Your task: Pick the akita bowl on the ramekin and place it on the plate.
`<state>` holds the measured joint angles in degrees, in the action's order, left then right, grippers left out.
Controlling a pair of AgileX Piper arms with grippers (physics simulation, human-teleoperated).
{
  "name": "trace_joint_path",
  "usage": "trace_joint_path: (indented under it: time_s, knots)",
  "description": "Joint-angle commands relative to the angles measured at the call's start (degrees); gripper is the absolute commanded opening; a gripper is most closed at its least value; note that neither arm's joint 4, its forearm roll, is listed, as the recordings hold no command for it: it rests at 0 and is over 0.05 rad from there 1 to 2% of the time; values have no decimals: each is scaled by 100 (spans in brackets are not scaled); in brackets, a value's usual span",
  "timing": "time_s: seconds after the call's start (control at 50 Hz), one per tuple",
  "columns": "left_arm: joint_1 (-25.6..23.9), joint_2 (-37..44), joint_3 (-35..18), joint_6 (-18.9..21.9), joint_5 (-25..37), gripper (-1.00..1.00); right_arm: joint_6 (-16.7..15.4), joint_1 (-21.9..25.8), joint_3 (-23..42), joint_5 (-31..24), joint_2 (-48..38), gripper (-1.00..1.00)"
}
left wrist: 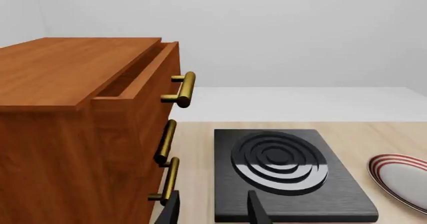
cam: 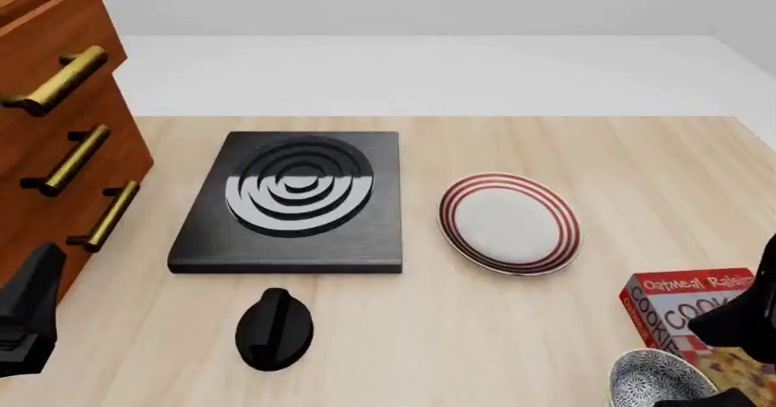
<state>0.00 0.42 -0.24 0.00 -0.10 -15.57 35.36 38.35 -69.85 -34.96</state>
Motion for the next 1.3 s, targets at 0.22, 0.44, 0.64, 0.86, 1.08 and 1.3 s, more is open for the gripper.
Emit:
trace_joint_path:
  time_s: [0.22,0.44,0.64,0.86,1.08,1.3]
  knots:
    - [0,0,0,0,0,100,230,193,-388,257,-106,100]
    - [0,0,0,0,0,100,277,237,-643,433,-189,100]
    - [0,0,0,0,0,100,423,338,-983,939,-460,100]
    - [0,0,0,0,0,100,429,328,-1135,1088,-597,100]
    - [0,0,0,0,0,100,582,387,-1354,1307,-646,100]
    - [0,0,0,0,0,100,620,395,-1670,1637,-758,100]
